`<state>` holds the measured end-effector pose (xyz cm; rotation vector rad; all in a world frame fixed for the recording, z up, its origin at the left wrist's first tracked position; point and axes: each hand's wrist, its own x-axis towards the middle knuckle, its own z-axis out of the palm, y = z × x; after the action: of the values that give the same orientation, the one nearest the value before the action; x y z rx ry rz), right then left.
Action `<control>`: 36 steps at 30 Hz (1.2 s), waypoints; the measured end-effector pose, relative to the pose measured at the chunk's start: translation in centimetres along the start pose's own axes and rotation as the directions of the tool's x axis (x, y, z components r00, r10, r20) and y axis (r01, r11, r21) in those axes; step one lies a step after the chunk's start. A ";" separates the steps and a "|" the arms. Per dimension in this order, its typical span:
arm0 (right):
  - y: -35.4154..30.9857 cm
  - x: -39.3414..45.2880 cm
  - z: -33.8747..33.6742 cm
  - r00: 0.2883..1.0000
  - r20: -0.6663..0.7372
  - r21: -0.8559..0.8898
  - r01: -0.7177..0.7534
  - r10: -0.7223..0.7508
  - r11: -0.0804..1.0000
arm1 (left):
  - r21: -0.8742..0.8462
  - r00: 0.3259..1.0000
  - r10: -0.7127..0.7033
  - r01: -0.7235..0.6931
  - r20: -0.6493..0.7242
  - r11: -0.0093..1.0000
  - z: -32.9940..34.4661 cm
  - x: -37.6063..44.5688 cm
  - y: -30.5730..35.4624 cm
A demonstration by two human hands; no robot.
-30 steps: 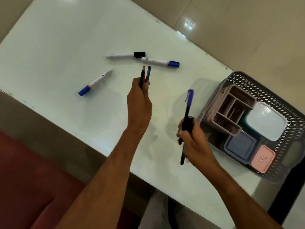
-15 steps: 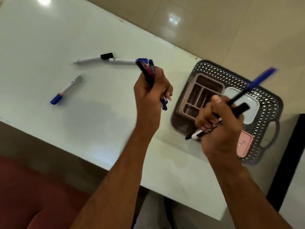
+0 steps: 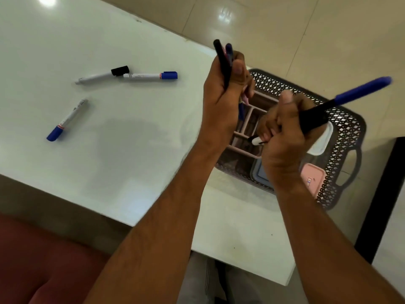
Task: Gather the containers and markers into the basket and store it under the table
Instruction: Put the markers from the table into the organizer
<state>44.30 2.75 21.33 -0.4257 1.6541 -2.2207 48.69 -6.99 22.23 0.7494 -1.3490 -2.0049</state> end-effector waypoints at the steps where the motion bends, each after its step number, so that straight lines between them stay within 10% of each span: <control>1: 0.6 -0.2 0.0 1.000 0.007 -0.013 -0.022 0.022 1.000 | 0.028 1.000 0.003 -0.004 0.011 1.000 0.1 0.4 -0.2; 36: 4.6 -3.0 -3.1 0.983 0.111 -0.529 0.184 -0.147 0.828 | 0.187 1.000 0.003 -0.008 0.028 0.982 -0.7 0.3 -2.6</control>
<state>46.06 5.47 15.92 -0.8011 2.2738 -1.7847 48.61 -6.83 19.50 0.8025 -1.5700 -1.9085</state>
